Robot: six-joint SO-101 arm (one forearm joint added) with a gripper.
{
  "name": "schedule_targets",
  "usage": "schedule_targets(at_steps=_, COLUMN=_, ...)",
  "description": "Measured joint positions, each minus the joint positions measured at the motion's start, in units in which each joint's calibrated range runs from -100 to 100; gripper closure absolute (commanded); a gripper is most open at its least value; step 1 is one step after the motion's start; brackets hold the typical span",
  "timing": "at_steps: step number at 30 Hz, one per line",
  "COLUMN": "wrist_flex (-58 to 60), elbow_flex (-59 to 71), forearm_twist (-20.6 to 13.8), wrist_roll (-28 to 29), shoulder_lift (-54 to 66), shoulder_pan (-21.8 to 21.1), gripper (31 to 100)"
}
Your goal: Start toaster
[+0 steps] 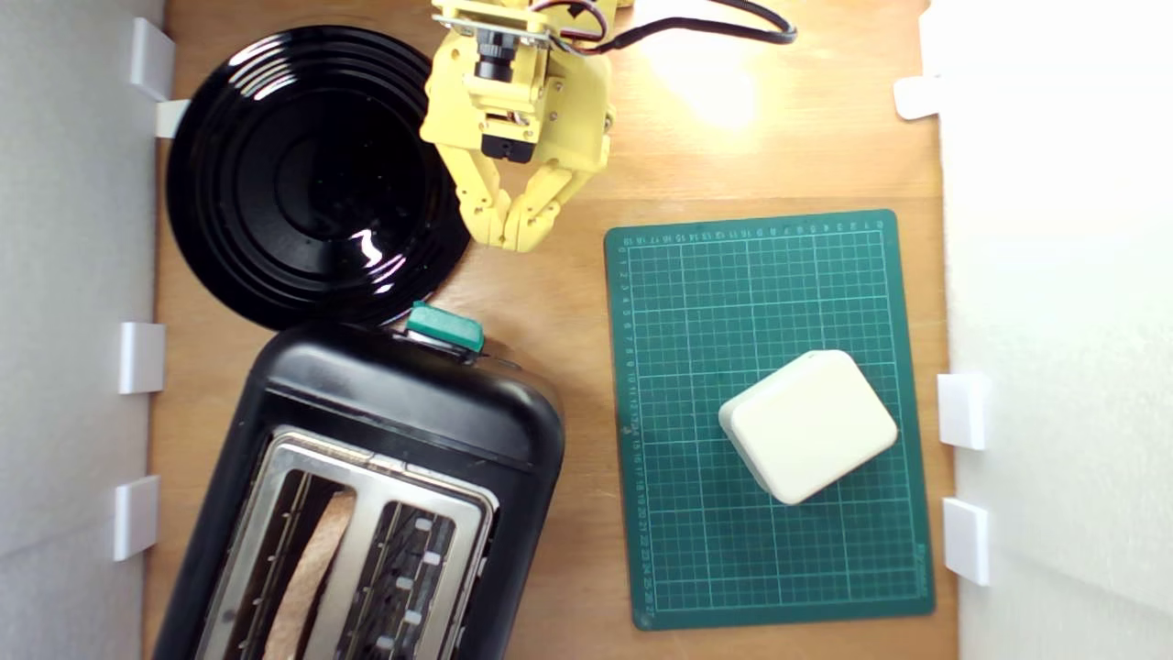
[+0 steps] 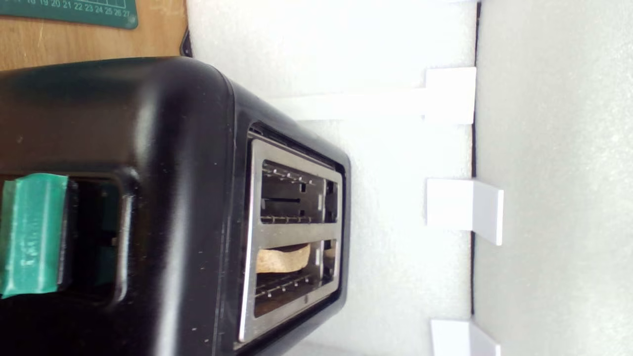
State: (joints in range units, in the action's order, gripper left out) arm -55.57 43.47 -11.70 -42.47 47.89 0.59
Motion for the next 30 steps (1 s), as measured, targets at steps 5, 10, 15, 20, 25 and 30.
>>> schedule_targets(at_steps=5, wrist_flex=0.00, elbow_flex=-5.75, forearm_twist=-3.47, wrist_roll=-0.75, shoulder_lift=-1.08, shoulder_pan=0.27, gripper=98.9)
schedule_targets(at_steps=10, wrist_flex=0.00, elbow_flex=-11.68, forearm_twist=-3.85, wrist_roll=-0.86, shoulder_lift=-3.58, shoulder_pan=0.27, gripper=98.9)
schedule_targets(at_steps=15, wrist_flex=0.00, elbow_flex=-16.50, forearm_twist=-3.76, wrist_roll=-0.86, shoulder_lift=-8.34, shoulder_pan=1.17, gripper=98.9)
schedule_targets(at_steps=20, wrist_flex=0.00, elbow_flex=-21.96, forearm_twist=-3.76, wrist_roll=0.16, shoulder_lift=-12.26, shoulder_pan=2.17, gripper=98.9)
schedule_targets(at_steps=25, wrist_flex=0.00, elbow_flex=-27.43, forearm_twist=-3.76, wrist_roll=2.69, shoulder_lift=-16.17, shoulder_pan=2.17, gripper=98.9)
schedule_targets(at_steps=30, wrist_flex=0.00, elbow_flex=-30.95, forearm_twist=-3.76, wrist_roll=5.17, shoulder_lift=-18.51, shoulder_pan=2.17, gripper=98.9)
